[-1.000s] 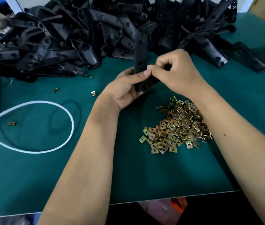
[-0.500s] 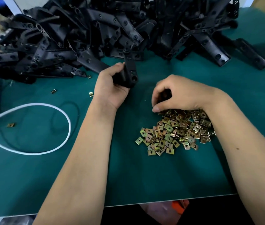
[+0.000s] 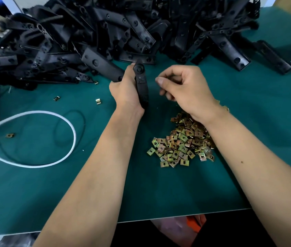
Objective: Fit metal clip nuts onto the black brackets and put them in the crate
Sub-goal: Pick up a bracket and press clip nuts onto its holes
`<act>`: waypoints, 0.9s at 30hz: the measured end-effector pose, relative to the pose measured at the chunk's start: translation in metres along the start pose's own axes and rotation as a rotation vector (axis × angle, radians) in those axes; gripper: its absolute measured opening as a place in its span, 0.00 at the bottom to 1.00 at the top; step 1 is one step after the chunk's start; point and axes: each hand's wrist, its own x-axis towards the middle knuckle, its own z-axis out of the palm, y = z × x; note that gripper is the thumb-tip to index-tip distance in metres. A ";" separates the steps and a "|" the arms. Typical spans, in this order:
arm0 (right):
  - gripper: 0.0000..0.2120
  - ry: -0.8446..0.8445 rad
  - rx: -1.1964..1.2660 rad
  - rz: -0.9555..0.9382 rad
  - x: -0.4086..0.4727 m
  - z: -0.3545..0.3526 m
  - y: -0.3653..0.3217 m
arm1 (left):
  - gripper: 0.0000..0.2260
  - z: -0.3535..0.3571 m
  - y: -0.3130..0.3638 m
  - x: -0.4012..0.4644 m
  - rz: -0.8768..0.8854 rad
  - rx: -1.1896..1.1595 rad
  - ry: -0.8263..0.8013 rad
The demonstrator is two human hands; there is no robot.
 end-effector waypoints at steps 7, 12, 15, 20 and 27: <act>0.07 -0.085 0.248 0.011 -0.004 0.010 -0.008 | 0.11 -0.006 0.007 0.006 0.009 0.006 0.118; 0.06 -0.091 0.270 0.018 -0.006 0.013 -0.010 | 0.11 -0.006 0.008 0.007 0.003 0.018 0.125; 0.05 -0.076 0.257 0.047 -0.006 0.015 -0.008 | 0.12 -0.005 0.008 0.008 -0.012 0.075 0.142; 0.10 -0.061 0.186 0.082 -0.006 0.017 -0.004 | 0.13 -0.005 0.007 0.011 -0.027 0.091 0.164; 0.09 -0.066 0.225 0.123 -0.007 0.019 -0.007 | 0.11 -0.004 0.007 0.013 -0.026 0.086 0.191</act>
